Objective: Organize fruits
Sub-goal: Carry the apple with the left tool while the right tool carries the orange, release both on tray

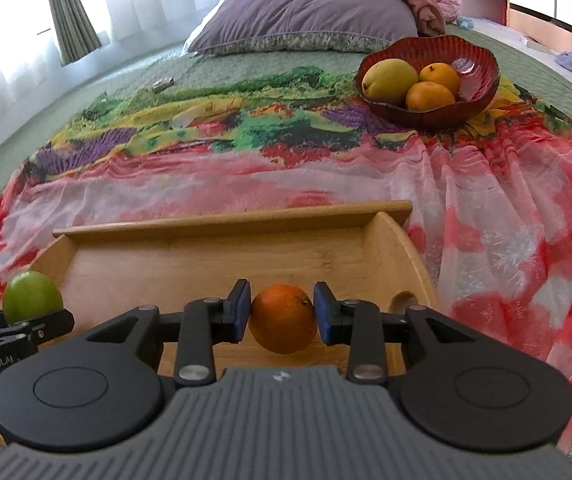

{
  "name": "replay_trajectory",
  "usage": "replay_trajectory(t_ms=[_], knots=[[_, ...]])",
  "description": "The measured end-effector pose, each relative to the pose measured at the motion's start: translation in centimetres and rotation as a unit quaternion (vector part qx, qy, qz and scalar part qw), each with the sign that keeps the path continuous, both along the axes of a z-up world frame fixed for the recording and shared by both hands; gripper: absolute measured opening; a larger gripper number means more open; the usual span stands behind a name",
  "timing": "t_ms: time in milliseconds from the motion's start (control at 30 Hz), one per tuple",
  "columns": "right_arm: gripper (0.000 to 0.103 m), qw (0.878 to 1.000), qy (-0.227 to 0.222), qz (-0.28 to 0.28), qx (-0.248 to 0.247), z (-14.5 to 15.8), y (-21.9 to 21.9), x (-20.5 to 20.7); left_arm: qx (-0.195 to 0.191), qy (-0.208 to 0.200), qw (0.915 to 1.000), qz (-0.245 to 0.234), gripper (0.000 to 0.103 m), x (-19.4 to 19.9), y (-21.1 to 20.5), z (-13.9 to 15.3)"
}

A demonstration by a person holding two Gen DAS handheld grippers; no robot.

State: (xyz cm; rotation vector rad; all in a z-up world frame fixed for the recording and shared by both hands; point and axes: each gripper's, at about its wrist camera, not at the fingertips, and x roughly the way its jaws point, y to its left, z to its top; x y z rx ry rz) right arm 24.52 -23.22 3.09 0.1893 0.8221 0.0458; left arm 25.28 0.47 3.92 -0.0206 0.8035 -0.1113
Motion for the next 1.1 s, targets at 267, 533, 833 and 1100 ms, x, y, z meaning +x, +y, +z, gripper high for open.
replay_trajectory(t_ms=[267,533,833,1100], knots=[[0.039,1.000,0.000,0.005,-0.010,-0.25,0.37,0.08,0.004,0.004,1.0000,0.003,0.055,0.06,-0.04,-0.61],[0.040,1.000,-0.001,0.007,-0.012,-0.26,0.39,-0.03,0.005,0.007,1.0000,0.000,0.055,0.15,-0.05,-1.04],[0.040,1.000,-0.001,0.006,-0.010,-0.29,0.38,-0.14,0.008,0.006,1.0000,0.001,0.055,0.17,-0.14,-0.99],[0.044,1.000,-0.003,0.006,-0.004,-0.32,0.27,-0.19,0.007,0.007,0.9999,0.002,0.055,0.19,-0.18,-0.98]])
